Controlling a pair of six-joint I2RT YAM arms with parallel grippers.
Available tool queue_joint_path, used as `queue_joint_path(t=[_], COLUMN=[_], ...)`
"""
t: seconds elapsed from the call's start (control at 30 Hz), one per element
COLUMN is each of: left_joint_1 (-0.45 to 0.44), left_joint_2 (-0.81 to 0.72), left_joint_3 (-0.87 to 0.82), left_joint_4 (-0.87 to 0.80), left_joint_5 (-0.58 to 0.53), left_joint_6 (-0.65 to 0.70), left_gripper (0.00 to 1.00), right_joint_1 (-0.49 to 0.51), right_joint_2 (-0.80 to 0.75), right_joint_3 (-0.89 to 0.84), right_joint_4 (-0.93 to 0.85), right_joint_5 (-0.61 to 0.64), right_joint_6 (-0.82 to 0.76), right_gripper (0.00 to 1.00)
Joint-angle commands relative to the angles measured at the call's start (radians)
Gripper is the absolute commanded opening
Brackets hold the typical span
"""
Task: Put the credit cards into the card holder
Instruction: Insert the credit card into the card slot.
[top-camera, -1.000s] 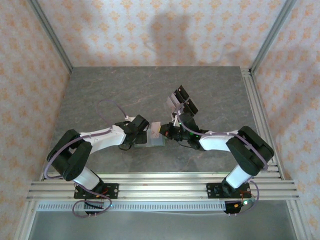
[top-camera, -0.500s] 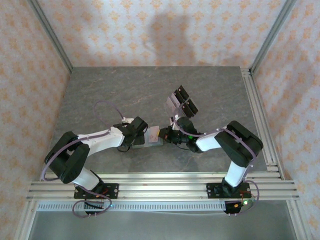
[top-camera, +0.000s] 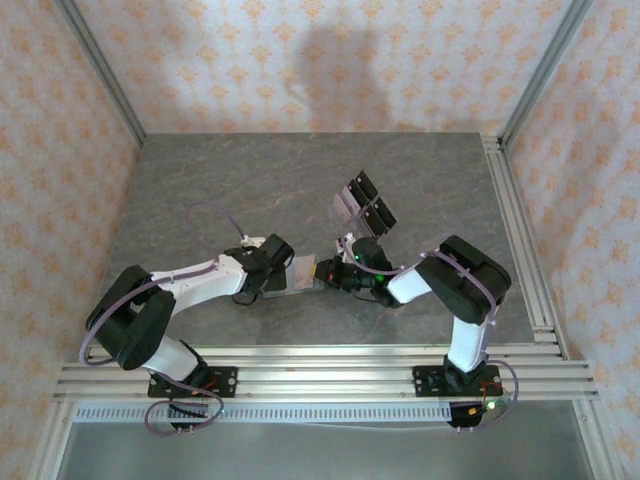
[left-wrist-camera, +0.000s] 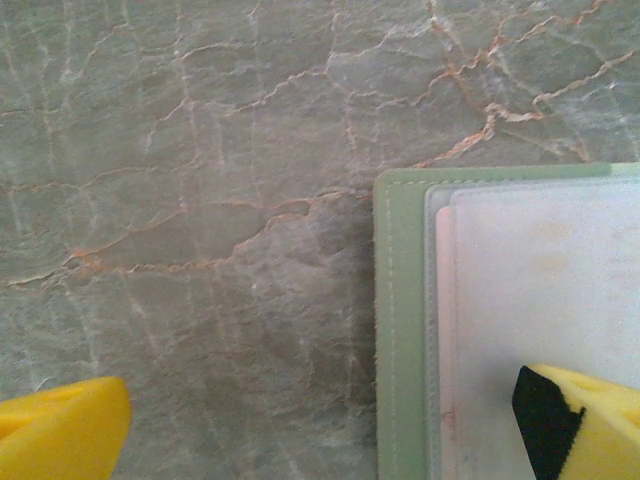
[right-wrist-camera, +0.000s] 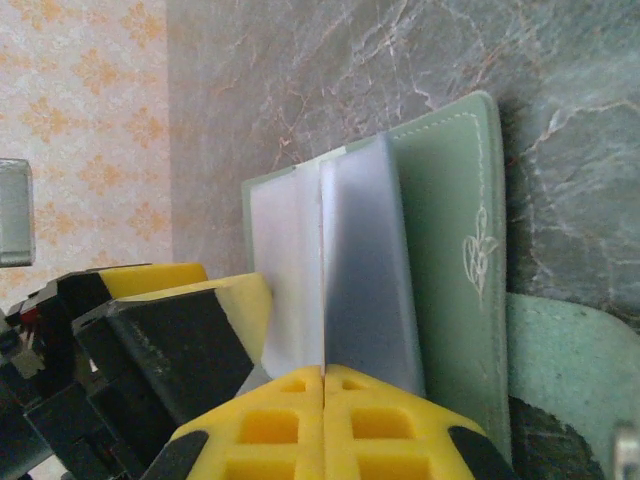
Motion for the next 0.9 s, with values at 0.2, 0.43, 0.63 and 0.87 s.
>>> queue_joint_path(t=[0.2,0.43,0.63,0.87], left_joint_1=[0.0,0.0,0.0,0.001], left_joint_2=[-0.039,-0.028,-0.028,-0.026], left_joint_3=[-0.025,-0.066,-0.076,-0.087], left_joint_4=[-0.064,-0.046,-0.037,-0.031], left_joint_5=[-0.058,-0.054,-0.055,-0.054], left_joint_6=[-0.015,-0.041,-0.047,-0.049], left_gripper=[1.0,1.0,1.0,1.0], right_joint_1=[0.004,0.004,0.004,0.004], right_joint_2=[0.033,0.041,0.051,0.066], right_joint_3=[0.021,0.045,0.068,0.084], right_joint_4=[0.06,0.053,0.043,0.01], right_joint_5=[-0.028,-0.048,-0.063,-0.076], right_joint_6=[-0.022,-0.024,-0.026,-0.057], right_gripper=[0.0,0.0,0.0,0.0])
